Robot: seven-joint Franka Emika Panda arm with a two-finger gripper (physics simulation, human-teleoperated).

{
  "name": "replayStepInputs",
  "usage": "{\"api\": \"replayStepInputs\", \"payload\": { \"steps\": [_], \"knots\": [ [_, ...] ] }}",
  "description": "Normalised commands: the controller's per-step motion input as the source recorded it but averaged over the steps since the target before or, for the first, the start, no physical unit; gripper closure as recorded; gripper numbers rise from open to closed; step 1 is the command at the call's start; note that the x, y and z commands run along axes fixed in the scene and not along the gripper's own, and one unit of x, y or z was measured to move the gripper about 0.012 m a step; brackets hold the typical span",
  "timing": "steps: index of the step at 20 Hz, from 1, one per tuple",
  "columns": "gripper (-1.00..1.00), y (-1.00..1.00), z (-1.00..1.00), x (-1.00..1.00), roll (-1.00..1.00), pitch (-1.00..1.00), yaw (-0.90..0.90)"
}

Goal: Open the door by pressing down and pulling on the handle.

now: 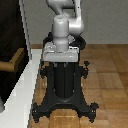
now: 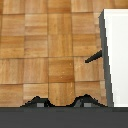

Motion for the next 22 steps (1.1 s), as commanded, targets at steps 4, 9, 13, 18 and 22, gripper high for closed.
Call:
{"api": "replayStepInputs", "payload": {
  "steps": [4, 9, 13, 18, 22],
  "knots": [
    [-1.0, 0.75, 0.0, 0.0, 0.0, 0.0, 0.0],
    [-1.0, -0.2, 0.0, 0.0, 0.0, 0.0, 0.0],
    [-1.0, 0.0, 0.75, 0.0, 0.0, 0.0, 0.0],
    [-1.0, 0.0, 1.0, 0.0, 0.0, 0.0, 0.0],
    [-1.0, 0.0, 0.75, 0.0, 0.0, 0.0, 0.0]
  ]
}}
